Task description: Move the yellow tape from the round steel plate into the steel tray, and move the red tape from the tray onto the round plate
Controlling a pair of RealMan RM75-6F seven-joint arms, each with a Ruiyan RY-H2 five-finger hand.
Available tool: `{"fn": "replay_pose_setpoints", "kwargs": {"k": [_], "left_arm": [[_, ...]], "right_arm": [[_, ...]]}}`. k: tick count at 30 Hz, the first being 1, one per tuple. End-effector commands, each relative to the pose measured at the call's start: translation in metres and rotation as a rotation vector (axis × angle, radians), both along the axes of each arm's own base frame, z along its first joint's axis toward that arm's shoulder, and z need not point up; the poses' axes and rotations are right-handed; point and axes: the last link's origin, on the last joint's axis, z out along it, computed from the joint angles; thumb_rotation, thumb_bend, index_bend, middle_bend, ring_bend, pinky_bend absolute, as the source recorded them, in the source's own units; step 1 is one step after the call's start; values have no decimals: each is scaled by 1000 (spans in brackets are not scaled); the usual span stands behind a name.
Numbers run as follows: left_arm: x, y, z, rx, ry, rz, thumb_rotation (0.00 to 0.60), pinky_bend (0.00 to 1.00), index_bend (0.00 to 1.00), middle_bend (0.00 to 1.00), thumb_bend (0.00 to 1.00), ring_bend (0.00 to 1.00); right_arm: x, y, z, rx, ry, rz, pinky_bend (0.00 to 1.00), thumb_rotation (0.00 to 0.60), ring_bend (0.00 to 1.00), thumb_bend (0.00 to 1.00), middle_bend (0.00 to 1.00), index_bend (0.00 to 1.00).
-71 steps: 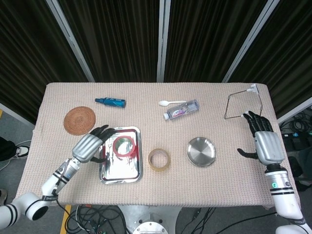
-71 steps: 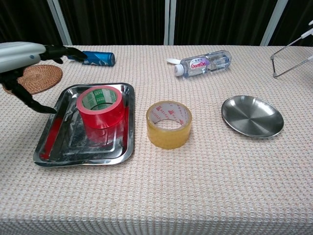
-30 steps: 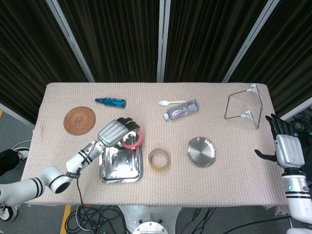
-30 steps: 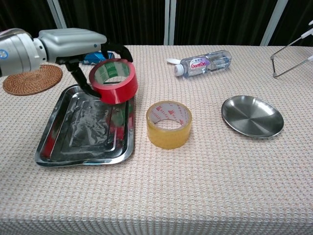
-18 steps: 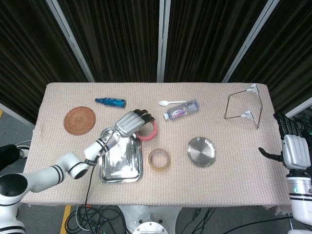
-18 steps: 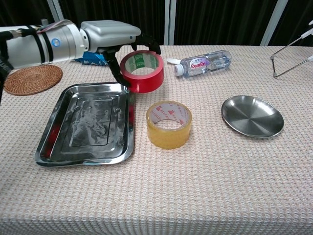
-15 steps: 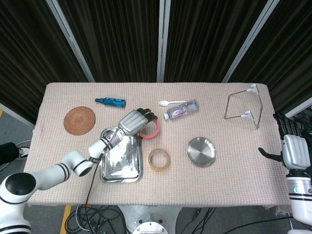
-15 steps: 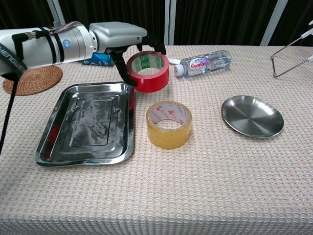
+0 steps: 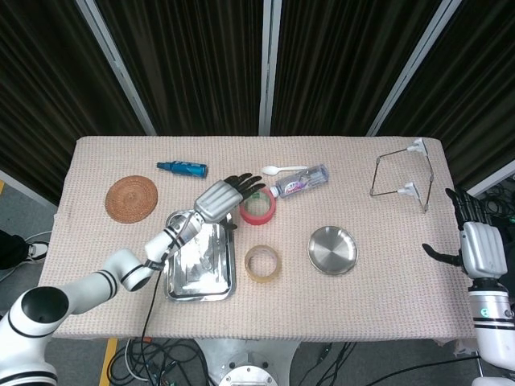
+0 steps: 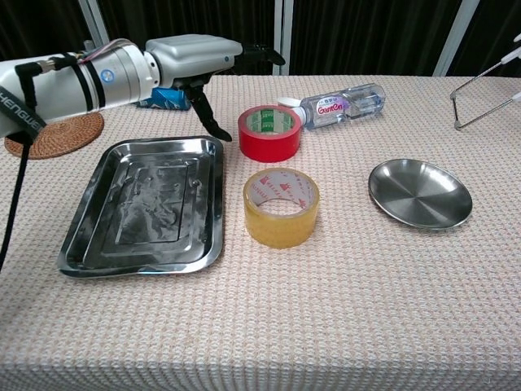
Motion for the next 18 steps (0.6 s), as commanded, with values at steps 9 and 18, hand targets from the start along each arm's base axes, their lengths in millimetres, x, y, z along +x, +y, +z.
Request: {"fn": "replay_pose_setpoints", "kwargs": {"k": [9,18], "left_arm": [[-43,-76,41,-130,-59,82,600,188,38,91,0,5],[-17,-103,9,-201,-28,-36,600,187,44,99,0,6]], "right_arm": [[-1,-3,2,-2,-1,0,44,600,0,75,0,0],[-5,-1,10,-24,-9,-15,44,600,0,75,0,0]]}}
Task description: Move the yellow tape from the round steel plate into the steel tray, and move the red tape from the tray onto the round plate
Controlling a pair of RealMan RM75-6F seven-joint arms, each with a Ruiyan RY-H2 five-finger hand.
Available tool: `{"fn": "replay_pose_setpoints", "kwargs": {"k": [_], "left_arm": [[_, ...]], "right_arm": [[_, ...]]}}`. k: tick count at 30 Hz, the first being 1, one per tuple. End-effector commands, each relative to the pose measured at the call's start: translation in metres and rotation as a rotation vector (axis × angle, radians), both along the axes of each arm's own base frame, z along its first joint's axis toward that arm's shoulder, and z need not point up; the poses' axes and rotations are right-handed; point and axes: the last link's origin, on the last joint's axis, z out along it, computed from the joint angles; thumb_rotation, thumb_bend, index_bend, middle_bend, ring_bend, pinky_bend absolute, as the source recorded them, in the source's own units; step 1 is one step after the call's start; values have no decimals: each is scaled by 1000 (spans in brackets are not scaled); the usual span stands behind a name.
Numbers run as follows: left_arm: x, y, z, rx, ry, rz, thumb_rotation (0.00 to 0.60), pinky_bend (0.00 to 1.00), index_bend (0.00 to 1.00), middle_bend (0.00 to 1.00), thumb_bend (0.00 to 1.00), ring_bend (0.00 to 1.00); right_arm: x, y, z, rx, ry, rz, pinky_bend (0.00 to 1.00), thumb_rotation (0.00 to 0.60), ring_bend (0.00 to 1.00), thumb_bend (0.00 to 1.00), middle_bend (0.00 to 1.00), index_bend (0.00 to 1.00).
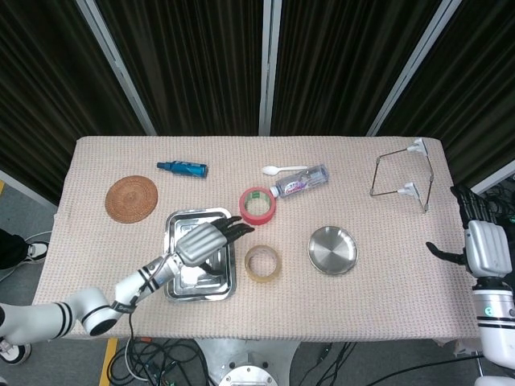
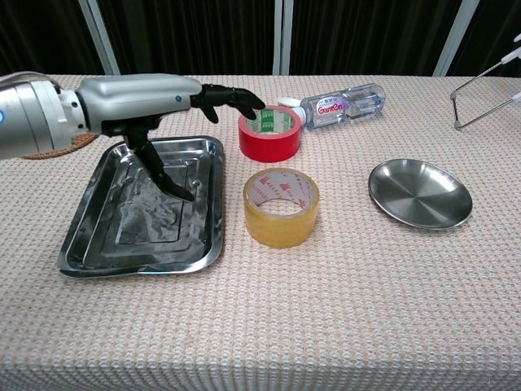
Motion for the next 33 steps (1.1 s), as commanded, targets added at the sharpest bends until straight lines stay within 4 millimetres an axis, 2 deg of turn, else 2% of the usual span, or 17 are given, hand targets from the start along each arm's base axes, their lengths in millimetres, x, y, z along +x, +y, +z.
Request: {"fn": "replay_pose_setpoints", "kwargs": {"k": [1,8,12,17,21,25,29,33], "left_arm": [[10,-6,-17,-4,27,-71,600,187,45,99,0,6],[33,-8,-40,12,99,-224,600,187,75,104,0,6],[44,0,-48,0,161,-268,600,187,94,104,0,6],[49,6,-49,-1,202,-291,600,187,97,106,8,6],[48,9,-52,-15,228,-282,600,190,107,120,52,9],[48,8,-55,-15,238,-293,600,198,168,163,121,31],[50,9,-55,12,232,-304,600,202,267,258,198,71],[51,8,-53,32,218,-311,600,222,342,317,216,105]], "right_arm": [[-3,0,3,-8,-5,-11,44,600,0,76,0,0],[-11,0,5,-9,-23,-29,44,600,0,75,0,0],[-15,1,6,-14,-31,-36,44,600,0,75,0,0],[-19,2,8,-20,-32,-43,44,600,0,75,0,0],[-21,3,8,-20,-36,-48,44,600,0,76,0,0],[-22,3,7,-17,-38,-50,44,600,0,75,0,0],[-22,3,6,-15,-40,-50,43,600,0,76,0,0],[-22,2,6,-16,-40,-51,44,600,0,76,0,0]]}}
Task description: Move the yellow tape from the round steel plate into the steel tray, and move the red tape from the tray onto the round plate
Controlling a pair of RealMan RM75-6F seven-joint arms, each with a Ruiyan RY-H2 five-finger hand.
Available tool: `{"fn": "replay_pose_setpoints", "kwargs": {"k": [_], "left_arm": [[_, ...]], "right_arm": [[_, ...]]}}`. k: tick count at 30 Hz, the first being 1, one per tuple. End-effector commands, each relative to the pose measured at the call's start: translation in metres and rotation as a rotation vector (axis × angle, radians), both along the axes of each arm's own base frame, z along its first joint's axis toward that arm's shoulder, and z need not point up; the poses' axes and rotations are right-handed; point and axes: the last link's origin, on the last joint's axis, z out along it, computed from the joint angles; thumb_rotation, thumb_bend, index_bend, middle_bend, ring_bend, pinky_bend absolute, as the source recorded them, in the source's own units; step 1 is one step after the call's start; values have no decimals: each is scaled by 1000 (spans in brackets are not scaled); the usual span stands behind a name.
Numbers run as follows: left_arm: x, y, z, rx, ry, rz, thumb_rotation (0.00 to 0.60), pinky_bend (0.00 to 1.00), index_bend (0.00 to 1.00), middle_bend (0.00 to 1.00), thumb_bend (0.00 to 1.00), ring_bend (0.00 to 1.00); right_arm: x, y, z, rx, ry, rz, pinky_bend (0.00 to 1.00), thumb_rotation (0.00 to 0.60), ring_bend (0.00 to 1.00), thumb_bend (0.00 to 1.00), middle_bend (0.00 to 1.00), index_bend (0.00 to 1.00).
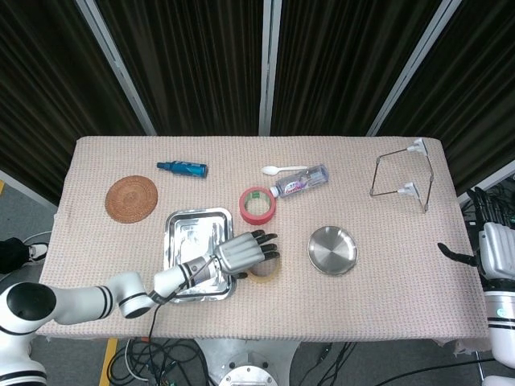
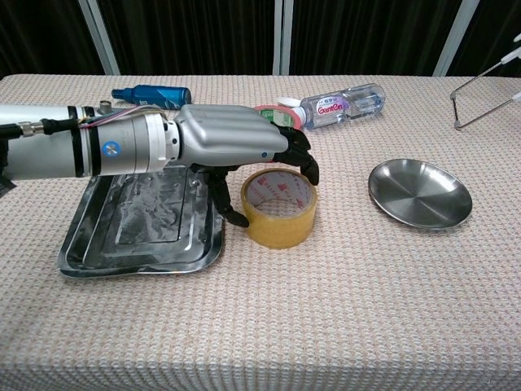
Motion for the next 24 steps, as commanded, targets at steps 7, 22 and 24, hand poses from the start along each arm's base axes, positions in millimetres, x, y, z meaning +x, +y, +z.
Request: {"fn": "replay_pose_setpoints", "kwargs": {"k": [7,22,24], "left_arm": [[0,-3,16,31,-50,-5,600,230,367,344,224,126],[-102,14,88,216,27,273,600,238,370,347,248,128],[-112,12,88,218,34,298,600,238,369,346,247,128]], "right_arm": [[1,1,0,0,2,0,44,600,0,84,0,0],[14,-5,-13,43,30,22,44,600,0,88,0,0],[16,-6,-15,48,35,26,44,600,0,88,0,0]]}}
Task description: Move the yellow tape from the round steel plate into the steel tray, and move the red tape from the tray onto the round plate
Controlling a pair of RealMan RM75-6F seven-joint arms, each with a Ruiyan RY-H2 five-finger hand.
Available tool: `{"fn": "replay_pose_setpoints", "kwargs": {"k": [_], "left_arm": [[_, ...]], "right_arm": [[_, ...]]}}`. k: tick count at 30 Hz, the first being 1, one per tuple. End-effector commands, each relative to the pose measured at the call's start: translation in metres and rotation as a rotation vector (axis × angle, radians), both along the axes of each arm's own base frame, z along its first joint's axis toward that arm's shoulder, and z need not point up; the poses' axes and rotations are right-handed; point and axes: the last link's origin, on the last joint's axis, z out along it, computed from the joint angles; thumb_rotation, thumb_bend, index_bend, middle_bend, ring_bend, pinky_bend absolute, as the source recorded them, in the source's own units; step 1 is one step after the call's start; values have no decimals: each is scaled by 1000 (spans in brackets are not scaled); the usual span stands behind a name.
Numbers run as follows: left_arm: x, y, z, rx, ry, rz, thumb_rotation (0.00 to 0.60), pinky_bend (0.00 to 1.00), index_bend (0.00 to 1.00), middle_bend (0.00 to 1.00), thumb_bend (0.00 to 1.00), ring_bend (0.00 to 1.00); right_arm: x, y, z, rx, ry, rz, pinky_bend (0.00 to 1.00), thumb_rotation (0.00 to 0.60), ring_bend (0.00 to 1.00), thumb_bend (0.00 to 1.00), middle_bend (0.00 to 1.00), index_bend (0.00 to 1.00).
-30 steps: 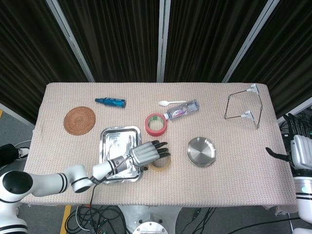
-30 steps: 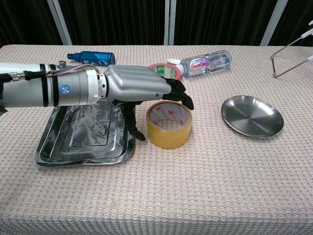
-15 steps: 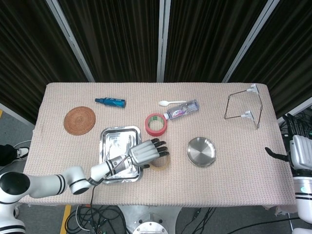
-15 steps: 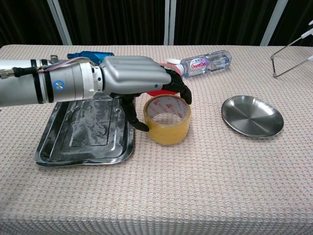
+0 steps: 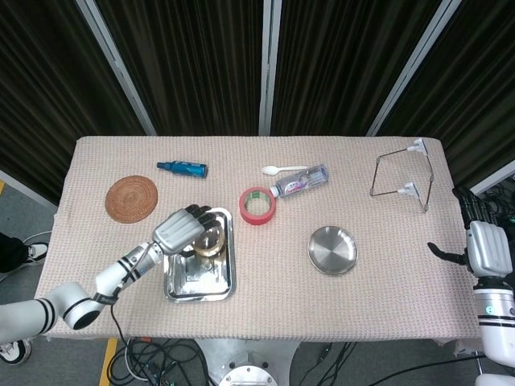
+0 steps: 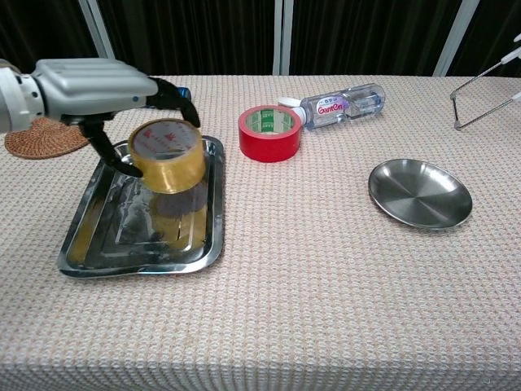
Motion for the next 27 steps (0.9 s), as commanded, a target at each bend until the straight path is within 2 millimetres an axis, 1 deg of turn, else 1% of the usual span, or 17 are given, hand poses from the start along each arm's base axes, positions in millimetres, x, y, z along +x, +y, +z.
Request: {"fn": "replay_pose_setpoints", "kwargs": {"k": [1,2,4,5,6,7,8,11,14,16,20,22,24,27], "left_arm": [[-16,-3,2,5,12,41,600,238,363,342,245,128],[-19,-5,1,3,14,49,600,240,340,324,240,128],[-23,-7,-1,-4,12,63,600,246,262,262,220,126],[-24,-8,-1,-6,6,67,600,251,188,202,192,117],[-24,-9,-1,-5,-6,70,600,251,150,167,171,109],[-24,-9,-1,-1,-18,70,600,250,98,109,133,90],[-23,-9,0,3,-32,70,600,248,73,65,104,73],[-24,-11,2,9,-63,76,600,224,41,3,48,30],[-30,-16,5,5,-68,102,600,192,35,0,28,3],[-33,-20,9,14,-76,115,600,179,34,0,25,0],[-44,-30,24,85,-128,155,600,174,34,0,25,0],[-55,-39,36,160,-163,197,600,174,34,0,25,0],[-72,-51,49,241,-178,251,600,173,34,0,25,0],[-98,-71,63,318,-174,346,600,172,34,0,25,0]], "right_arm": [[4,-1,-3,9,4,7,44,600,0,89,0,0],[5,-1,-4,11,5,9,44,600,0,88,0,0],[7,-1,-5,14,9,13,44,600,0,88,0,0],[8,-1,-5,14,11,15,44,600,0,88,0,0],[9,-1,-6,14,13,16,44,600,0,88,0,0],[10,-1,-6,15,14,16,44,600,0,88,0,0],[10,-2,-7,17,15,17,44,600,0,88,0,0],[13,-4,-10,36,24,20,44,600,0,88,0,0],[21,-9,-17,77,47,39,44,600,0,87,0,0],[31,-14,-22,106,68,65,43,600,0,86,0,0],[60,-30,-37,174,113,145,42,600,0,84,0,0],[83,-42,-49,224,143,204,40,600,0,85,0,0],[107,-55,-62,276,174,268,36,600,0,85,0,0],[138,-77,-83,344,234,335,15,600,0,83,0,0]]}}
